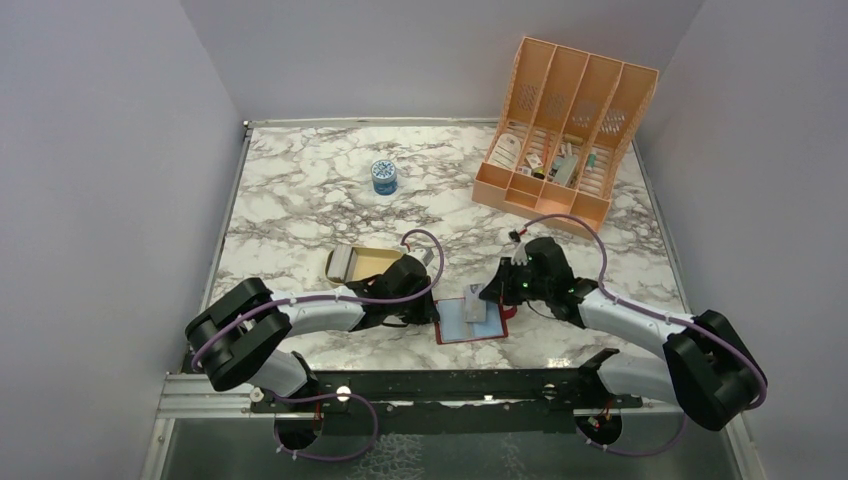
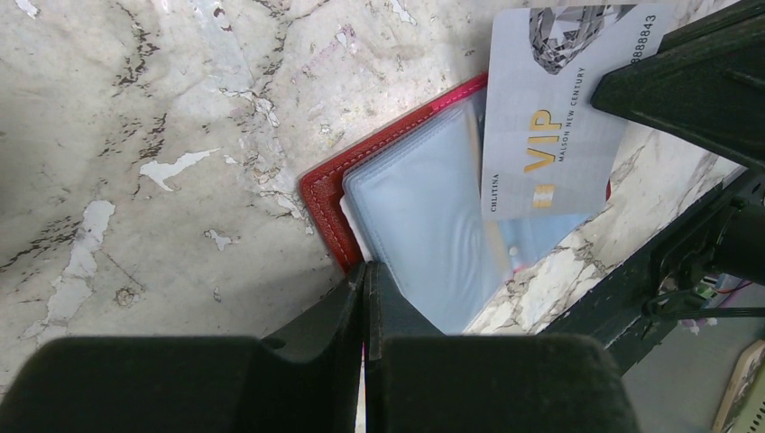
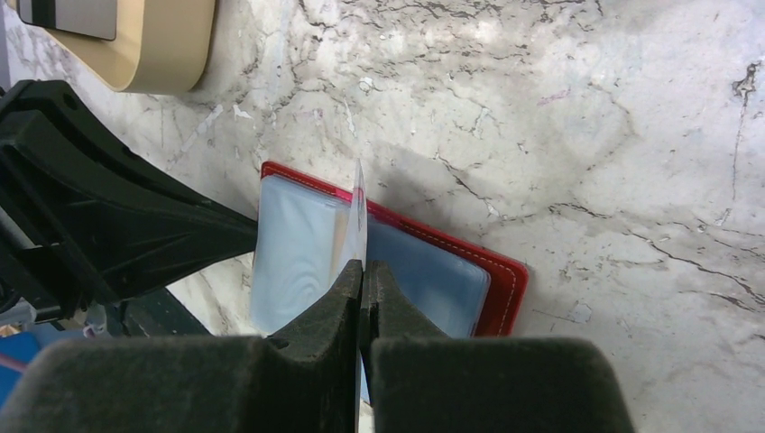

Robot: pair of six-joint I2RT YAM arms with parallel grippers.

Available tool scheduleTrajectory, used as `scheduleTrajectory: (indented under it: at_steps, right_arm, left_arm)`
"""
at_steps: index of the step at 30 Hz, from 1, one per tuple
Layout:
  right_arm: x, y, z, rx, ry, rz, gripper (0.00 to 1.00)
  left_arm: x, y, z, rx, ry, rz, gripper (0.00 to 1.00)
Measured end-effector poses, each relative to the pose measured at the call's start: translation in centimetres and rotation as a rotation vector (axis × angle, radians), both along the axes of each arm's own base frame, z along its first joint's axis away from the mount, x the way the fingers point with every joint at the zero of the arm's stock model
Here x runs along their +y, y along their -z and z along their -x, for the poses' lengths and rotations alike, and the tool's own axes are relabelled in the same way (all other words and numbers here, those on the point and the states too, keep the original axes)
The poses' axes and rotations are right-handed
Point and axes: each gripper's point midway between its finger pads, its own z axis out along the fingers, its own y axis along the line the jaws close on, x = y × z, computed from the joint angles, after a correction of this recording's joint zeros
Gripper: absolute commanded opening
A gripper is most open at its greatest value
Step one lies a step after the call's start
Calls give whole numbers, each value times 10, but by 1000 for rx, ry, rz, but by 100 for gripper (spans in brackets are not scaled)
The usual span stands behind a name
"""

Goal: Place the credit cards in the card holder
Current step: Insert the credit card into the card holder.

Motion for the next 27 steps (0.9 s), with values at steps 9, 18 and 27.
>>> scheduleTrajectory:
  at_steps: [9,18,27]
  right_arm:
    - [-3,12,13,11,-23,-16,1]
    - [3,11,24,28,-69,-66,1]
    - [5,13,31,58,-79,-95,1]
  left_arm:
    - [0,1,0,0,0,0,6]
    - [0,1,0,0,0,0,6]
    - [0,1,0,0,-1,0,6]
